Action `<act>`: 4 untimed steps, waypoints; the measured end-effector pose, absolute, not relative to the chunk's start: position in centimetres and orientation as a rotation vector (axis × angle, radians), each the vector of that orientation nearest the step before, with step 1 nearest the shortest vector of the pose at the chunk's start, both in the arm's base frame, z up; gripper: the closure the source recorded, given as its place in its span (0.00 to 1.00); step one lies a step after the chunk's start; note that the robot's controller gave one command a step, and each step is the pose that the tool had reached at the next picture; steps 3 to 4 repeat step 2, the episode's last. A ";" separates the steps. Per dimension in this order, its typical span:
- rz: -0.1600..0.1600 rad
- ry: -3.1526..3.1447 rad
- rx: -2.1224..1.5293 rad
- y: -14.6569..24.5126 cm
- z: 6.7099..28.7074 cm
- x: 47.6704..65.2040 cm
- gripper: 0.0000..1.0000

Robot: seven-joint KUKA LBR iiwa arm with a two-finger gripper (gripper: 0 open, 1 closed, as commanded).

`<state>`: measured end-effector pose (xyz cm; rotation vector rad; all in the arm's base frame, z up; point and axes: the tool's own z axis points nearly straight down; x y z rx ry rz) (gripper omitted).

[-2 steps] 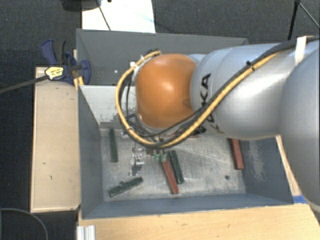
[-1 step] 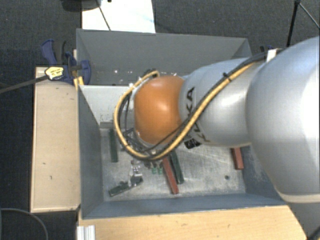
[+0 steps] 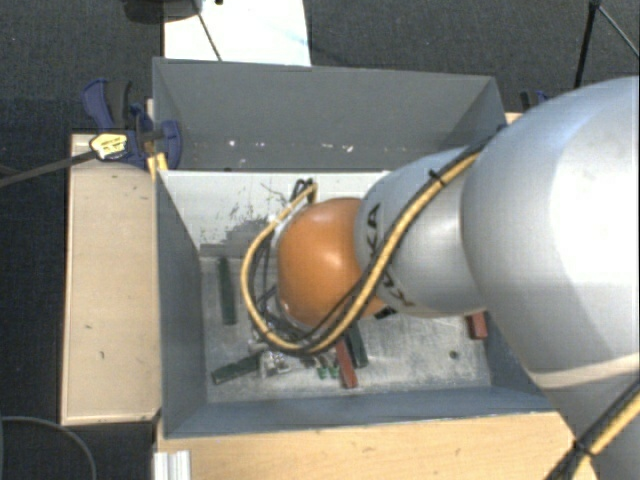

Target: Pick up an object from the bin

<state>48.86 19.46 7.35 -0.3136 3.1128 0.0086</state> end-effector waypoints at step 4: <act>0.002 3.123 -0.313 19.8 26.9 50.6 1.00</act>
Offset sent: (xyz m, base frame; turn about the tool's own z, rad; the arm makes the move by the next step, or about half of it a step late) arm 0.0166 0.0035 0.1952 -0.0067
